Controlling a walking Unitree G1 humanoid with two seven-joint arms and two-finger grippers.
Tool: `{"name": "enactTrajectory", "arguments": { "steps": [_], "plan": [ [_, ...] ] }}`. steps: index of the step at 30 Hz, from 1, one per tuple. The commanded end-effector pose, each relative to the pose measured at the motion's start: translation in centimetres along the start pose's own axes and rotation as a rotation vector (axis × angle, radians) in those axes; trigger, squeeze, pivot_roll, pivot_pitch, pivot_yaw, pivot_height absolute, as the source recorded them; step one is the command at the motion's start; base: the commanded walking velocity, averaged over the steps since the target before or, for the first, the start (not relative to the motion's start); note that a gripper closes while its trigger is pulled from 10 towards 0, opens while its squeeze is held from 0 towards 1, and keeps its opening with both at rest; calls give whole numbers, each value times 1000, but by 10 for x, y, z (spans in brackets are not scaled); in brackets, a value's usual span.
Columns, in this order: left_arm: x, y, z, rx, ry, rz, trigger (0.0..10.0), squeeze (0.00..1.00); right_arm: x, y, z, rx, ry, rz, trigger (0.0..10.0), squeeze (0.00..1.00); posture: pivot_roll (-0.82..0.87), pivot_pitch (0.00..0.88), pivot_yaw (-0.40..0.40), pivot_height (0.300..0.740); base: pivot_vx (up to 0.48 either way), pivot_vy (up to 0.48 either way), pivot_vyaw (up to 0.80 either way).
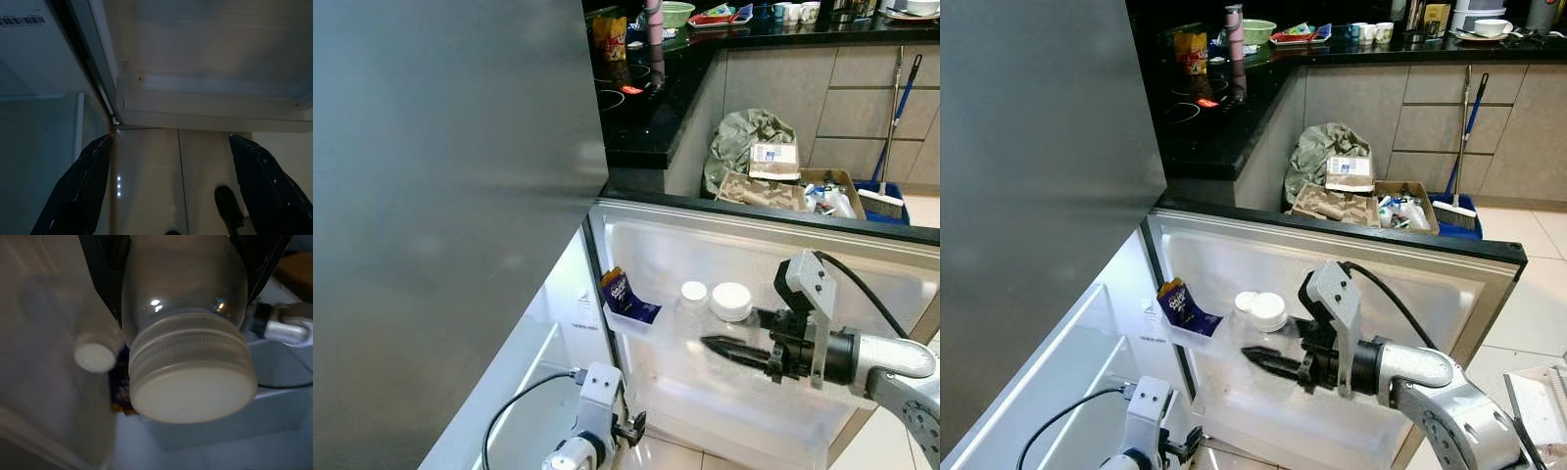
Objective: Restocking fridge
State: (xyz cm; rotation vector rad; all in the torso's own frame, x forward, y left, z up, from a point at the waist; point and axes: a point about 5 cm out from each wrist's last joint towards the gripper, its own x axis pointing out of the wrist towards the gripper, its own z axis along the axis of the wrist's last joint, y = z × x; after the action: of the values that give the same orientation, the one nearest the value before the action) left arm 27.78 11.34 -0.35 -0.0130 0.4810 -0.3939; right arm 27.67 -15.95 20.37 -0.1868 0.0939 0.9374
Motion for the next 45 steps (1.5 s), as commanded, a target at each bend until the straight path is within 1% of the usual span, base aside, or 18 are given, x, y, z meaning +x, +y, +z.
{"name": "enactTrajectory", "arguments": {
  "steps": [1,5,6,7,10,14,19,25,28,29,30,31,33,35,37,39,44,45],
  "plan": [
    [-2,-2,-5,3,17,-13,10000,0,4,-7,-7,-18,10,-92,10000,0,-148,103,110,740,0,0,0],
    [-2,-1,-5,6,16,-17,10000,0,6,-12,-10,-16,6,-148,10000,0,-148,101,111,740,0,0,0],
    [-1,0,-3,10,14,-19,10000,0,10,-21,-13,-17,-16,-250,10000,0,-148,92,115,740,0,0,0],
    [-1,0,-3,10,14,-19,10000,0,10,-21,-13,-17,-16,-250,10000,0,-148,92,115,740,0,0,0],
    [-1,0,-2,15,12,-20,10000,0,14,-29,-17,-14,-42,-347,10000,0,-149,89,116,740,0,0,0],
    [-1,0,-1,15,9,-21,10000,0,19,-33,-17,-4,-84,-410,10000,0,-145,82,111,740,0,0,0],
    [-1,0,-1,16,8,-20,10000,0,24,-36,-14,-10,-119,-445,10000,0,-146,81,111,740,0,0,0],
    [-2,-1,-2,16,10,-21,10000,0,34,-34,-17,-21,-150,-459,10000,0,-145,83,109,740,0,0,0],
    [-2,-1,-2,13,8,-22,10000,0,45,-28,-24,-34,-157,-460,10000,0,-140,87,105,740,0,0,0],
    [-2,-1,-2,13,8,-22,10000,0,45,-28,-24,-34,-157,-460,10000,0,-140,87,105,740,0,0,0],
    [-2,-1,-2,13,7,-22,10000,0,51,-25,-29,-37,-154,-461,10000,0,-136,91,104,740,0,0,0],
    [-2,-1,-2,13,7,-22,10000,0,51,-25,-29,-37,-154,-461,10000,0,-136,91,104,740,0,0,0],
    [-2,0,-1,13,4,-21,10000,0,61,-20,-37,-40,-152,-462,10000,0,-129,95,99,740,0,0,0],
    [-2,0,-1,13,4,-21,10000,0,61,-20,-37,-40,-152,-462,10000,0,-129,95,99,740,0,0,0],
    [-2,0,-1,13,2,-18,10000,0,66,-18,-41,-41,-147,-472,10000,0,-125,99,96,740,0,0,0],
    [-4,2,-1,8,-3,-9,10000,0,76,-13,-48,-83,-150,-517,10000,0,-111,111,85,740,0,0,0],
    [-6,4,-4,3,-4,-2,10000,0,84,-12,-53,-136,-163,-568,10000,0,-106,115,83,740,0,0,0],
    [-7,4,-5,4,-3,0,10000,0,87,-12,-54,-179,-173,-611,10000,0,-99,119,80,740,0,0,0]
  ]
}}
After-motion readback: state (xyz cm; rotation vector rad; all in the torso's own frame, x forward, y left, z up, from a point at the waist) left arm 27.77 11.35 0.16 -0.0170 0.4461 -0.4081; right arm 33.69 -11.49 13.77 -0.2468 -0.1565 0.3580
